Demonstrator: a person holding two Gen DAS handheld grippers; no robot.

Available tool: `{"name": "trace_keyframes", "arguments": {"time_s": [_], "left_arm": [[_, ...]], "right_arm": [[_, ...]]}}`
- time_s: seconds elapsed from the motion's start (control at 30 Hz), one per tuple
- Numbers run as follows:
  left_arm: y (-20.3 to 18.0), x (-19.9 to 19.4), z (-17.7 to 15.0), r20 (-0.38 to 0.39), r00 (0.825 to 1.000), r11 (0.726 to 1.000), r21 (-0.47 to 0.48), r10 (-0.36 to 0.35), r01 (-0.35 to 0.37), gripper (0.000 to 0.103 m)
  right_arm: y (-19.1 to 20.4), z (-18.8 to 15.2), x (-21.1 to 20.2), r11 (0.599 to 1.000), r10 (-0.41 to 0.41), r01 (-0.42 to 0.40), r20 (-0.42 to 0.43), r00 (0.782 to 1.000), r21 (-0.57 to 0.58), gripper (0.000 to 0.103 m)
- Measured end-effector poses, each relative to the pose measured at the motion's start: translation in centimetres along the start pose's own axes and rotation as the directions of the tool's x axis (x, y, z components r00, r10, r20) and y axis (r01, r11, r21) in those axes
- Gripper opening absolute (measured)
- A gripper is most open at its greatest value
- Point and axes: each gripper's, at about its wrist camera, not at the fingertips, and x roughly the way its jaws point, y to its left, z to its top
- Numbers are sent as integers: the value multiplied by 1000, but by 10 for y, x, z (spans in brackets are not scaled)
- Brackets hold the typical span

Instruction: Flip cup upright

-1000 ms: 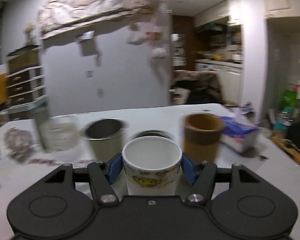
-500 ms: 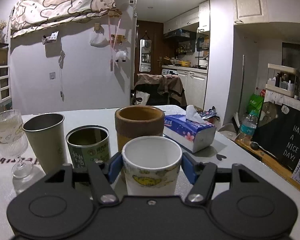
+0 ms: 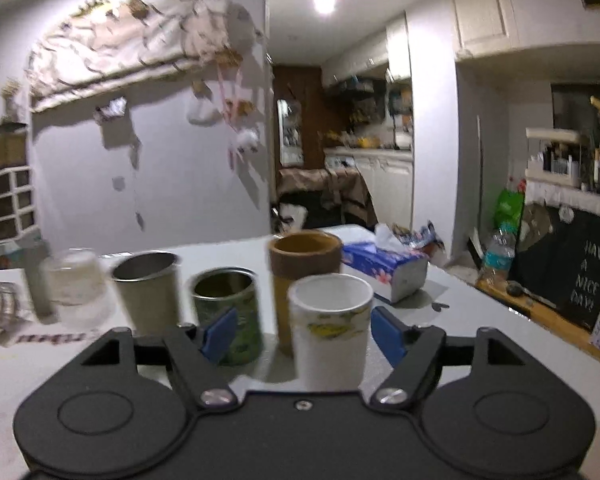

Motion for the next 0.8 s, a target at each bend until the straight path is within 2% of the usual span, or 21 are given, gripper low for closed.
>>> {"name": "trace_keyframes", "arguments": {"time_s": [0.17, 0.37, 0.57, 0.63, 0.8], "left_arm": [[-13, 1, 7, 22, 1000, 1000, 15, -13, 13, 103], [-25, 0, 8, 32, 999, 999, 25, -35, 35, 103], [-37, -4, 5, 38, 998, 997, 56, -47, 45, 103], [-42, -5, 4, 38, 998, 996, 75, -49, 46, 103], [-53, -6, -2, 25, 998, 993, 99, -64, 61, 103]], "right_arm": [[21, -12, -54, 1000, 14, -12, 92, 996, -20, 86], [40, -29, -96, 996, 78, -72, 124, 989, -52, 92], [54, -44, -113, 997, 55, -47, 130, 990, -61, 98], [55, -49, -116, 997, 56, -49, 119, 991, -63, 103], [53, -56, -124, 999, 42, -39, 110, 993, -33, 103]]}}
